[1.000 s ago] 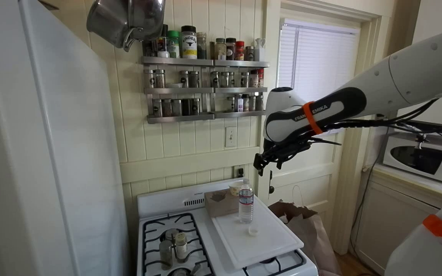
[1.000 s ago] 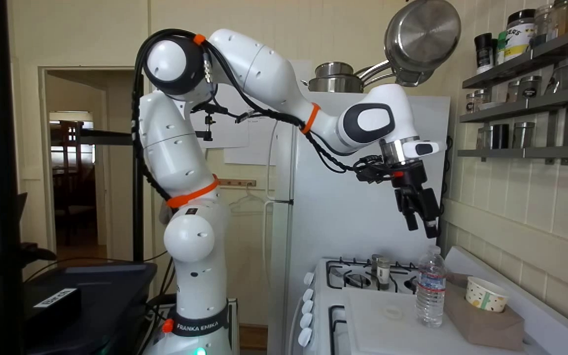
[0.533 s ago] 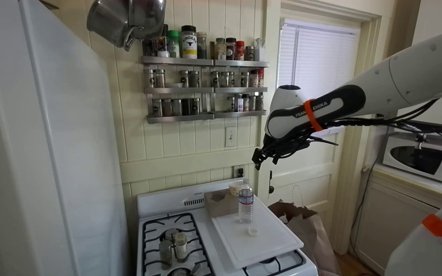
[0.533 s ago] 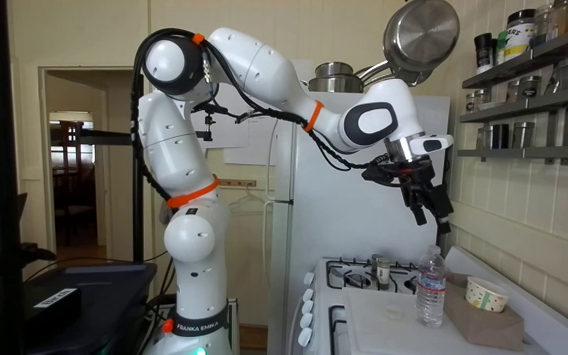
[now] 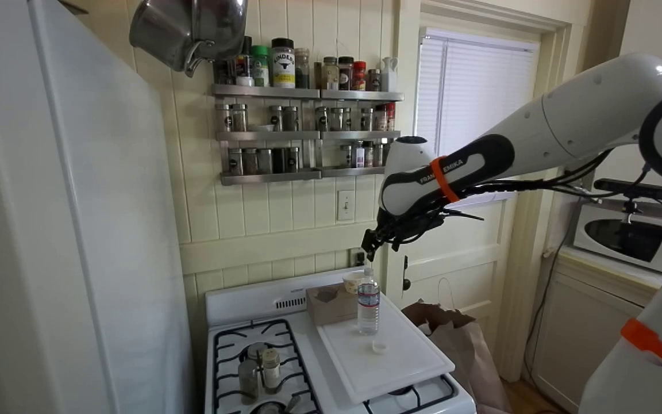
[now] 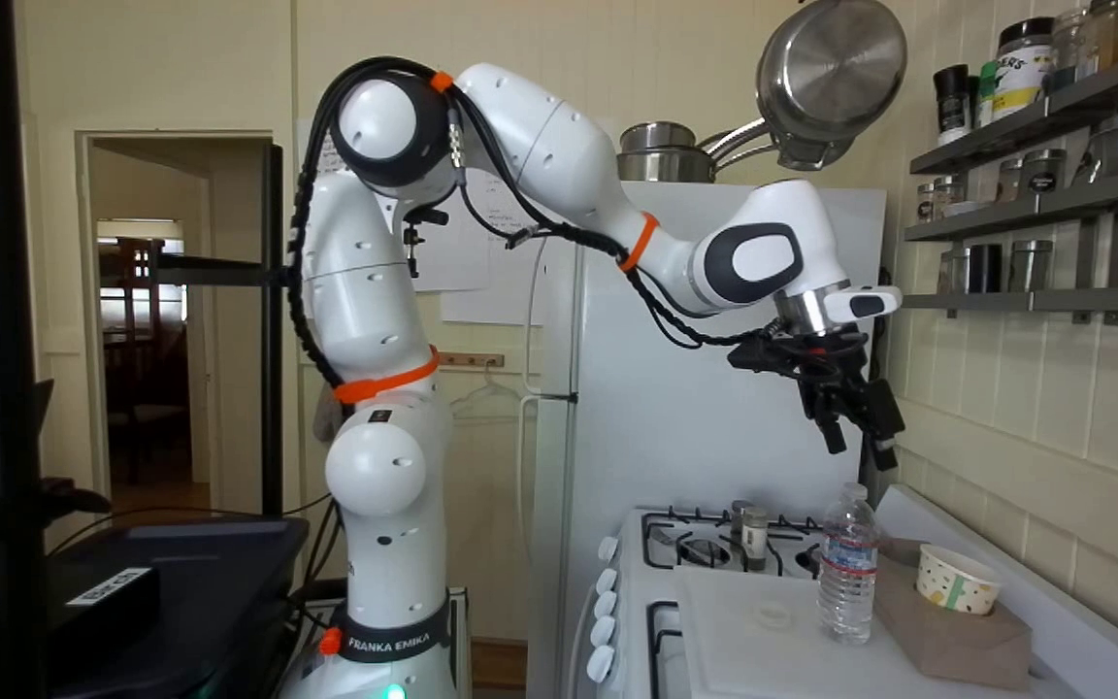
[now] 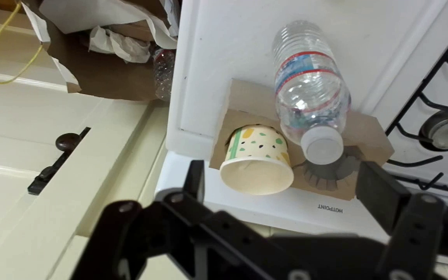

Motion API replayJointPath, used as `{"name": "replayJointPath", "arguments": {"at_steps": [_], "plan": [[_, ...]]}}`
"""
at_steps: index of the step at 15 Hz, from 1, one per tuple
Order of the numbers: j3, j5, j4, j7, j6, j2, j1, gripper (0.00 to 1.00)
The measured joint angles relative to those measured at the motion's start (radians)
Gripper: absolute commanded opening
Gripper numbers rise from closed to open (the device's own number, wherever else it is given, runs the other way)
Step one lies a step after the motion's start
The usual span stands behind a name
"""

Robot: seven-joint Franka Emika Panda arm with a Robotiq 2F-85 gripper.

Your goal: Put the clear bottle in the cupholder

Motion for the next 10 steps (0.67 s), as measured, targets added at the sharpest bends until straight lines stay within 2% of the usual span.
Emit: {"name": "replayJointPath", "arguments": {"at_steps": [4,5,10], "plan": [[0.017,0.002,0.046,0.000,-0.016,0.063,0.021,1.00],[0.018,0.008,0.052,0.000,-0.024,0.073,0.026,0.95],[0.021,0.040,0.074,-0.008,-0.064,0.109,0.043,0.89]]}}
